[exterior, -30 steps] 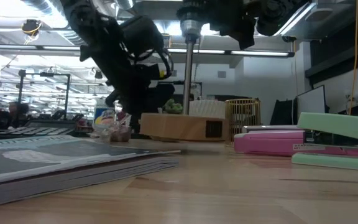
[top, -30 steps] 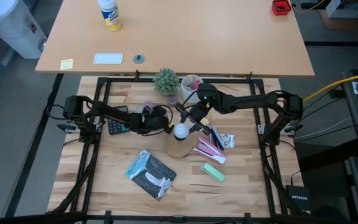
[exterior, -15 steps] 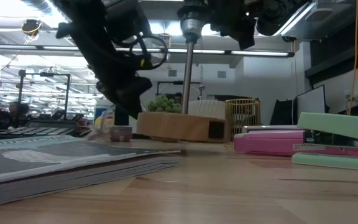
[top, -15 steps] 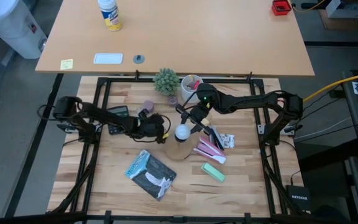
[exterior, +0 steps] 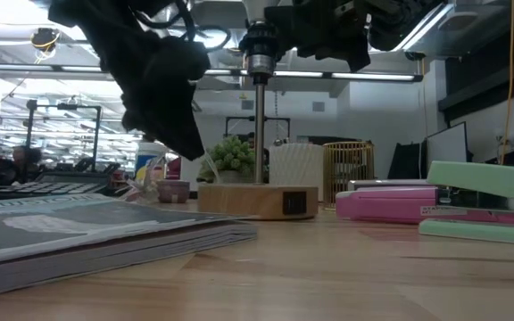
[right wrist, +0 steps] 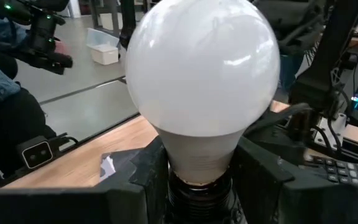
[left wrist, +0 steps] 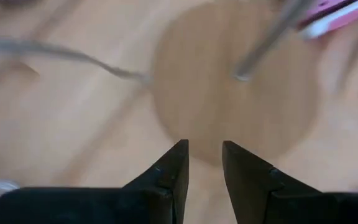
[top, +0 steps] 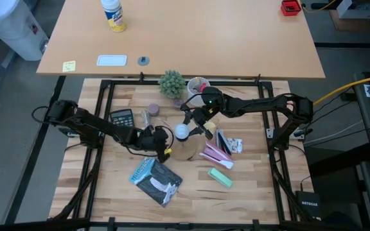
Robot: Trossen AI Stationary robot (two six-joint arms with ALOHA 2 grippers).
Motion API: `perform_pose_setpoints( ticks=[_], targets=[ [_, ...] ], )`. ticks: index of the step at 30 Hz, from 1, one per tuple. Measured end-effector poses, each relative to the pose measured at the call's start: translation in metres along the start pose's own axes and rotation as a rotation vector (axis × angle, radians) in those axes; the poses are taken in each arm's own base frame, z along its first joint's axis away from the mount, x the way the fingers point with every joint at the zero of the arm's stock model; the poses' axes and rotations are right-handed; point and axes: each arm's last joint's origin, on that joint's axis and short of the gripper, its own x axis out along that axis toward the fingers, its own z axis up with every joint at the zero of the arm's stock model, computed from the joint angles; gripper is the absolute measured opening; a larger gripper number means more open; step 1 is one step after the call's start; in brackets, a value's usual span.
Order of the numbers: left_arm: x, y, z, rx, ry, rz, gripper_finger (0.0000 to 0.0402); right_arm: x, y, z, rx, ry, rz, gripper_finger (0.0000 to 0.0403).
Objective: Screw lightbulb
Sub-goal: Remove the lightbulb from the lamp
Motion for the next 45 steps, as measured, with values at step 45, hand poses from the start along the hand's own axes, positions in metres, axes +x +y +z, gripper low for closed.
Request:
perform_pose_setpoints(
  ticks=[45],
  targets=[
    [0.08,-0.051,-0.041,-0.319,-0.263,-0.05,0.0088,0.0,-0.001,0.0,0.031,0.005,-0.022,0.0154]
  ],
)
